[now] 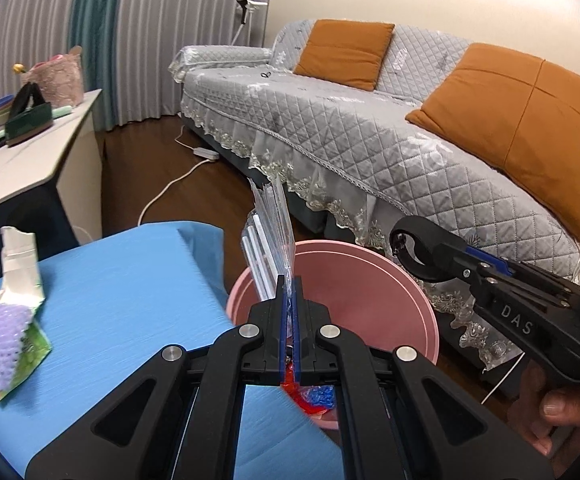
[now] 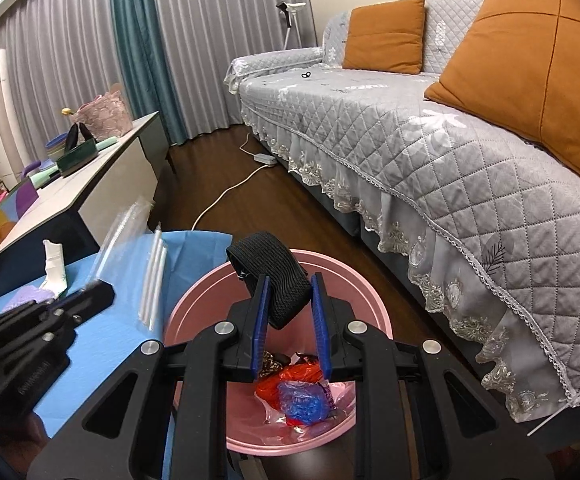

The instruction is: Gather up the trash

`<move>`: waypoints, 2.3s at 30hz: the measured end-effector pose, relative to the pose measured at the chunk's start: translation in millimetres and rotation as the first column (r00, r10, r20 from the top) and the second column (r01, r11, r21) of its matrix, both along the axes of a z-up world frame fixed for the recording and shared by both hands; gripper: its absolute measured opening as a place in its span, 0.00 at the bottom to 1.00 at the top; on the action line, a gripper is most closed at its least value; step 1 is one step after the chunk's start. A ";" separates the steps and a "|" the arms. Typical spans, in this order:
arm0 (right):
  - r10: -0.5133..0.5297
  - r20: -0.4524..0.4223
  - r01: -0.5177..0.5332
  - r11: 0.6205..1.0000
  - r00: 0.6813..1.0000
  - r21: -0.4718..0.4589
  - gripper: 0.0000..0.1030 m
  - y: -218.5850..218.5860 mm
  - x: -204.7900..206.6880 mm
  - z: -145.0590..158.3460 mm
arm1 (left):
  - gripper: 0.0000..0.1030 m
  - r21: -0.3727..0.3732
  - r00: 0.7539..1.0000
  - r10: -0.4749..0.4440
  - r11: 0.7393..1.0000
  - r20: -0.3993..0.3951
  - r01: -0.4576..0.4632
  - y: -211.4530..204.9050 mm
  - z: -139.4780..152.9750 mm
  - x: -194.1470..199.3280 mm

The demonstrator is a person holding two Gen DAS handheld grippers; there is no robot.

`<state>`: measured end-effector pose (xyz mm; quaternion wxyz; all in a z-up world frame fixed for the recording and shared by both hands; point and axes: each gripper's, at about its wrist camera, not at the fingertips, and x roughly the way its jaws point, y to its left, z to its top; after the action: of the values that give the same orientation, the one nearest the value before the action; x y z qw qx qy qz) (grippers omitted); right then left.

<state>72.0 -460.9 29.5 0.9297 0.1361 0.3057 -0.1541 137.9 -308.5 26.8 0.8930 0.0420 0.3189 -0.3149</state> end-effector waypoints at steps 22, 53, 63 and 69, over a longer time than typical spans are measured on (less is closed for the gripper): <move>-0.110 -0.050 0.112 0.993 0.993 0.036 0.51 -16.5 0.3 -6.2 | 0.19 -0.013 0.999 -0.024 1.000 -0.033 0.024 4.2 1.8 9.2; 0.288 0.102 -0.290 0.957 0.952 0.014 0.26 154.0 20.9 35.8 | 0.19 -0.024 0.923 0.385 0.923 -0.012 -0.385 227.5 8.7 -31.7; 0.448 0.077 -0.451 0.892 0.891 0.038 0.28 234.0 62.4 19.1 | 0.19 -0.024 0.853 0.520 0.853 -0.055 -0.521 296.2 -10.5 -17.7; 0.525 0.031 -0.526 0.847 0.850 0.079 0.39 276.0 86.5 -2.0 | 0.19 -0.030 0.815 0.570 0.817 -0.105 -0.576 325.2 -24.1 -0.8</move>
<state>158.5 -184.9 27.6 0.9309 0.0870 0.3338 0.1197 137.1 16.7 2.7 0.9316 -0.0974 0.3474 -0.0428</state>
